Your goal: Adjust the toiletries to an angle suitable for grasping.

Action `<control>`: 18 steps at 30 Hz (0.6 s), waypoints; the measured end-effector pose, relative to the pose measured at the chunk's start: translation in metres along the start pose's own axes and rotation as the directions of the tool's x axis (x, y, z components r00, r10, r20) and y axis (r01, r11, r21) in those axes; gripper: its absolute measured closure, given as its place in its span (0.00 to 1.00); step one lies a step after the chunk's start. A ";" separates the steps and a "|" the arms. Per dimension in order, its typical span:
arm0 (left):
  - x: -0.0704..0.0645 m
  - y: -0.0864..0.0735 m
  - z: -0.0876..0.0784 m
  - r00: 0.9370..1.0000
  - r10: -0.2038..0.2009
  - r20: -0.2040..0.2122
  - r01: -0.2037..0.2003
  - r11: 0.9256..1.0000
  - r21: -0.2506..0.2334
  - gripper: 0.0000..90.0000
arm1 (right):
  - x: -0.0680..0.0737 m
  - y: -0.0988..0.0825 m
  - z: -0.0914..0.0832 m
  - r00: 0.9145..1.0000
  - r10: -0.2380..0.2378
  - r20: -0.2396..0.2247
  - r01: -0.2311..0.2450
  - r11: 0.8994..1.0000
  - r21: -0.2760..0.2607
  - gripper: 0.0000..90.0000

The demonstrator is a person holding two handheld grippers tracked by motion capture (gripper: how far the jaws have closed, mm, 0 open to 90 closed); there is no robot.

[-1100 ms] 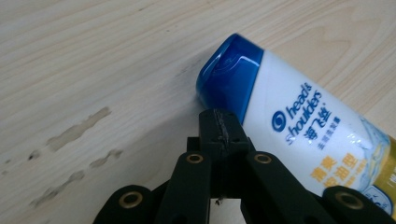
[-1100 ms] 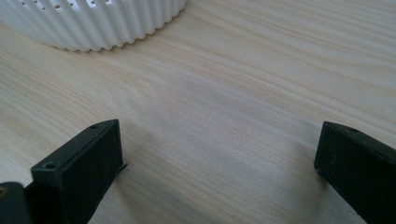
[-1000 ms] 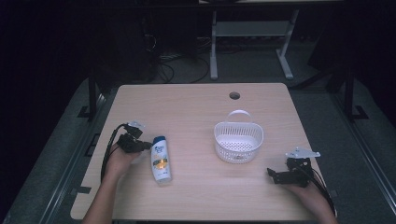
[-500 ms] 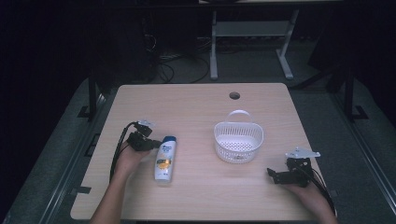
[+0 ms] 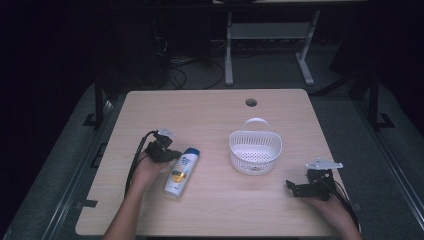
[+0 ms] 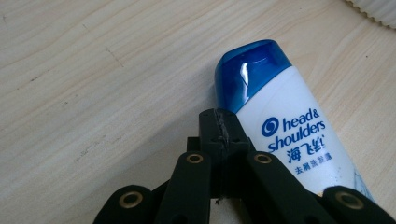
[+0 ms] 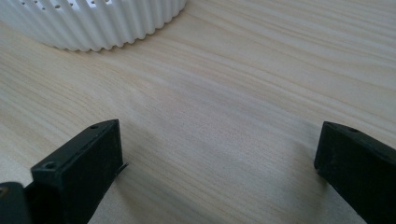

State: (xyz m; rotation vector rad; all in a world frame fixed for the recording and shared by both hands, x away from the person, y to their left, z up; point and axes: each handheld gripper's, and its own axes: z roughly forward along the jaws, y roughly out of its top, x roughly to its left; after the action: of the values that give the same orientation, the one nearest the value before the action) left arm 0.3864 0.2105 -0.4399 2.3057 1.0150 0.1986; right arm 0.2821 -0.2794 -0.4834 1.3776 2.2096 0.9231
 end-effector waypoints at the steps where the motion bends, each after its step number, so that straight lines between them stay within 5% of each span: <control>1: 0.000 0.000 -0.001 1.000 0.000 -0.001 0.000 1.000 0.000 1.00 | 0.000 0.000 0.000 1.000 0.000 0.000 0.000 1.000 0.000 0.01; 7: 0.000 0.000 -0.012 1.000 -0.014 0.012 0.014 1.000 -0.015 0.88 | 0.000 0.000 0.000 1.000 0.000 0.000 0.000 1.000 0.000 0.01; 18: -0.011 0.008 -0.022 0.998 -0.063 0.017 0.064 0.997 -0.035 0.43 | 0.000 0.000 0.000 1.000 0.000 0.000 0.000 1.000 0.000 0.01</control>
State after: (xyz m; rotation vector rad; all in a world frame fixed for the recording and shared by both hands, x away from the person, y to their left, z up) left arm 0.3758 0.2085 -0.4165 2.2365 1.0670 0.1712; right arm 0.2821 -0.2794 -0.4834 1.3771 2.2098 0.9229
